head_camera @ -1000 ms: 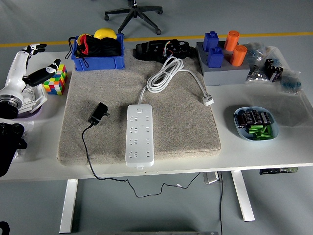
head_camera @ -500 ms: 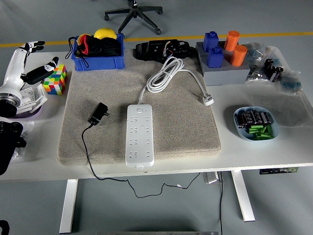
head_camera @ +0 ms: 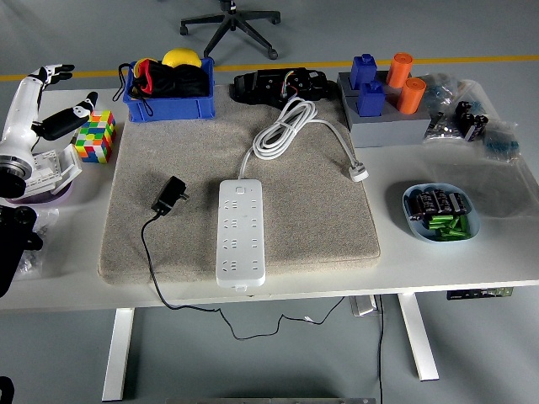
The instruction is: Pull the plug out,throw it away,press the button
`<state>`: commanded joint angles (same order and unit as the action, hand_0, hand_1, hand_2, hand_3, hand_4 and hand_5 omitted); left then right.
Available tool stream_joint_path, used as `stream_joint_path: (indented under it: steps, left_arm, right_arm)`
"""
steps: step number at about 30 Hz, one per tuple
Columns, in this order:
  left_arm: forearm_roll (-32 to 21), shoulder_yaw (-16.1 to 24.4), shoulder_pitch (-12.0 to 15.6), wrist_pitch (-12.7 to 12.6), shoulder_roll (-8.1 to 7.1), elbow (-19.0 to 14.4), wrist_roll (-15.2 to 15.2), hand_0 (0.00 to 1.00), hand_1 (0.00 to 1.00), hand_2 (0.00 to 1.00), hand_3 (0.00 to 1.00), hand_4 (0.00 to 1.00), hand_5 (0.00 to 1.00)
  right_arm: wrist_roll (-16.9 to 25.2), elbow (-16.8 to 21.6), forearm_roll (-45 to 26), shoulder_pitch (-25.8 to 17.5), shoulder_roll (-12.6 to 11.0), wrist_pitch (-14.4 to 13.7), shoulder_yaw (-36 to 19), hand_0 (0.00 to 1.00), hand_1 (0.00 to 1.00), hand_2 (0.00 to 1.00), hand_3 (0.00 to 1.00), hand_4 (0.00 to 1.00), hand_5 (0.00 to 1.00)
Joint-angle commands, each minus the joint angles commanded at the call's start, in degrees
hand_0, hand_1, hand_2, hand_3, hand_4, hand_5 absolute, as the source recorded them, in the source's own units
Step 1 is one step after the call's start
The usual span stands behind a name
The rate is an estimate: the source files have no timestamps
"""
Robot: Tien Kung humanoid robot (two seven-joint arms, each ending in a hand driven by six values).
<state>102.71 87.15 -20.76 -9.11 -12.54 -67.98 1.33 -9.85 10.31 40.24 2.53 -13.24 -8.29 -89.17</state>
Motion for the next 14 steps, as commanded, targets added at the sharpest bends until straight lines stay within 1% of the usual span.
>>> stream_joint_path:
  steps: [7, 14]
  left_arm:
    - [0.01, -0.07, 0.23, 0.06, -0.06, -0.18, 0.09, 0.91, 0.887, 0.809, 0.798, 0.721, 0.353]
    - [0.04, -0.04, 0.12, 0.12, -0.13, -0.27, 0.16, 0.91, 0.887, 0.809, 0.798, 0.721, 0.353]
  right_arm:
    - [0.26, 0.0, 0.03, 0.14, 0.29, -0.11, -0.3, 0.74, 0.658, 0.639, 0.608, 0.661, 0.477]
    - [0.04, 0.0, 0.0, 0.15, 0.03, -0.08, -0.28, 0.74, 0.658, 0.639, 0.608, 0.661, 0.477]
